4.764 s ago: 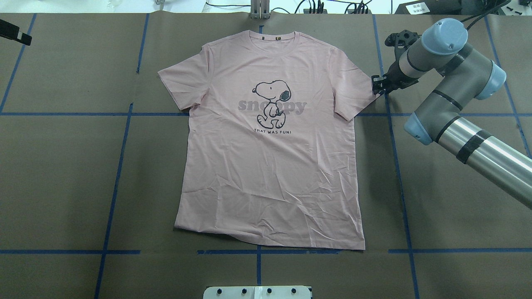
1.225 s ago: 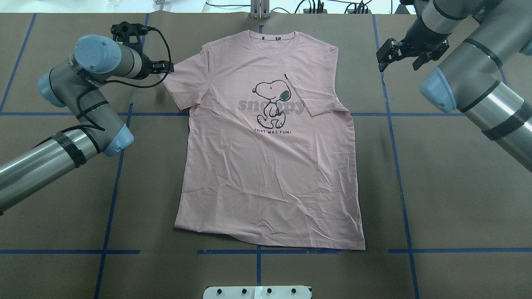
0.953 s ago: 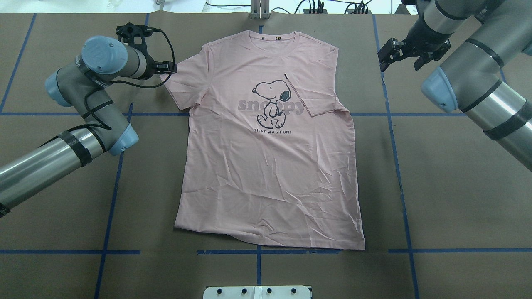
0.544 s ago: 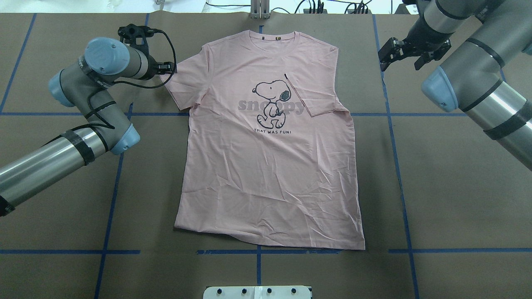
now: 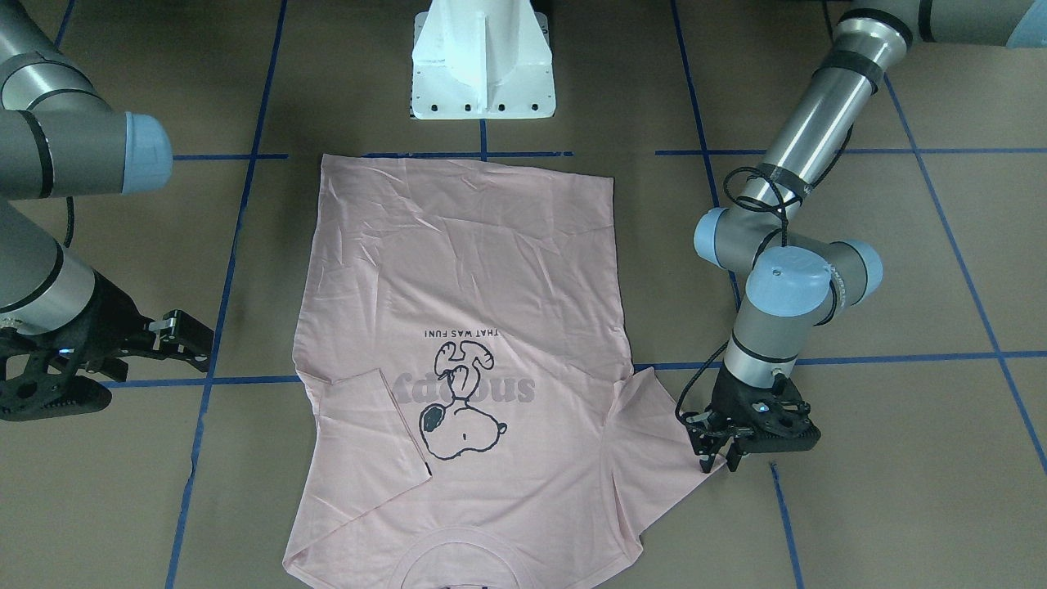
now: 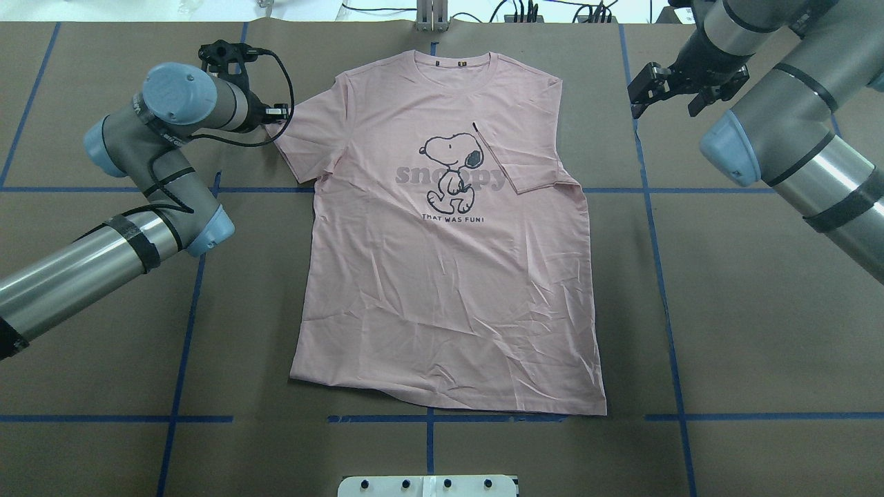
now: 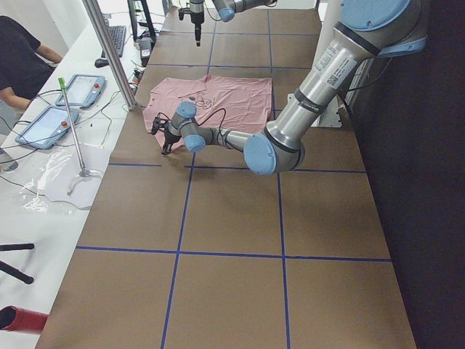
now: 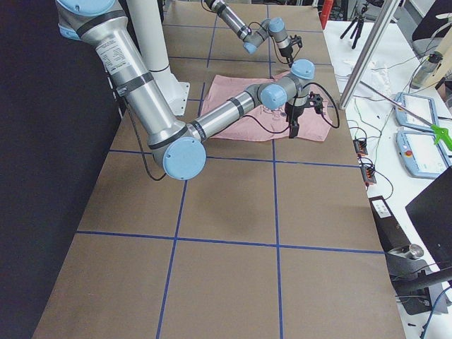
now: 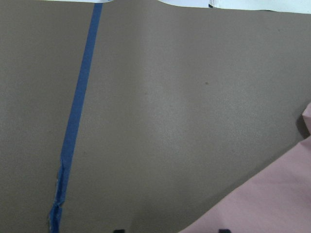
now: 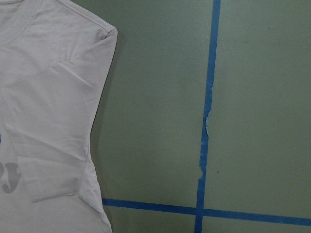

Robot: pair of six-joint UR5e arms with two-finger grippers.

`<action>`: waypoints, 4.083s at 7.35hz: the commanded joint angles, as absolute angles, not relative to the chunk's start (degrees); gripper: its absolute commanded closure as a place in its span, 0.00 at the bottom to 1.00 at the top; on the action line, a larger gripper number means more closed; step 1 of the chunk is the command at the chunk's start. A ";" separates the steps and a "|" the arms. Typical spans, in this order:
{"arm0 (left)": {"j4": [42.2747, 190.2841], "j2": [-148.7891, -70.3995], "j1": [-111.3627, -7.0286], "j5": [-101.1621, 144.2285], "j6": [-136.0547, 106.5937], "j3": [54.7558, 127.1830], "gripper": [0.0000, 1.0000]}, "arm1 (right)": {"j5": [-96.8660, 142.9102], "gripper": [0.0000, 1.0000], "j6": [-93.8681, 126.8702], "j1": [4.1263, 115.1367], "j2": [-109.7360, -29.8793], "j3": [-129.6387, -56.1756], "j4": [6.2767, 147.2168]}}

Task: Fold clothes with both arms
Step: 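Release the sleeve and raise the right gripper while the left gripper approaches the other sleeve, then grasp the sleeve nearest the left gripper and fold it inward over the body, then release the sleeve with the left gripper while the right gripper moves to the hem corner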

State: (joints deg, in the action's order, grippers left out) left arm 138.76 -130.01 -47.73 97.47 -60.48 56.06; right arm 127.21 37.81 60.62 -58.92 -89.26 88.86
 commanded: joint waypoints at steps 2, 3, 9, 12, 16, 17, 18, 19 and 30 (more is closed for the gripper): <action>138.26 -130.25 -47.81 97.73 -60.38 57.99 1.00 | 127.09 0.00 37.88 60.56 -58.89 -89.03 88.86; 136.51 -130.51 -47.81 98.08 -60.73 60.79 1.00 | 127.09 0.00 37.79 60.47 -58.89 -89.03 88.86; 125.94 -148.54 -40.87 99.49 -76.29 53.97 1.00 | 127.18 0.00 37.88 60.64 -60.03 -89.03 88.77; 128.67 -148.36 -40.52 99.49 -76.38 53.26 0.27 | 127.00 0.00 37.71 60.56 -60.64 -88.60 87.03; 128.42 -145.57 -40.61 100.19 -76.38 60.85 0.00 | 127.26 0.00 40.23 60.47 -62.66 -89.63 83.76; 124.14 -141.98 -40.61 103.41 -76.29 67.61 0.00 | 127.00 0.00 45.39 58.38 -65.10 -93.13 81.93; 118.53 -139.25 -40.61 105.54 -75.94 73.77 0.00 | 126.65 0.00 50.75 56.62 -67.91 -96.91 80.00; 115.43 -133.74 -40.61 105.82 -75.68 81.75 0.00 | 124.39 0.00 57.33 52.86 -72.55 -102.16 77.81; 110.57 -119.27 -38.85 107.58 -72.42 101.87 0.00 | 90.79 0.00 93.77 12.23 -85.43 -117.51 76.11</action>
State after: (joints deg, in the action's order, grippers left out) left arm 110.50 -119.20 -39.20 107.65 -72.16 102.17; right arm 91.10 93.01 13.69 -84.92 -117.36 76.05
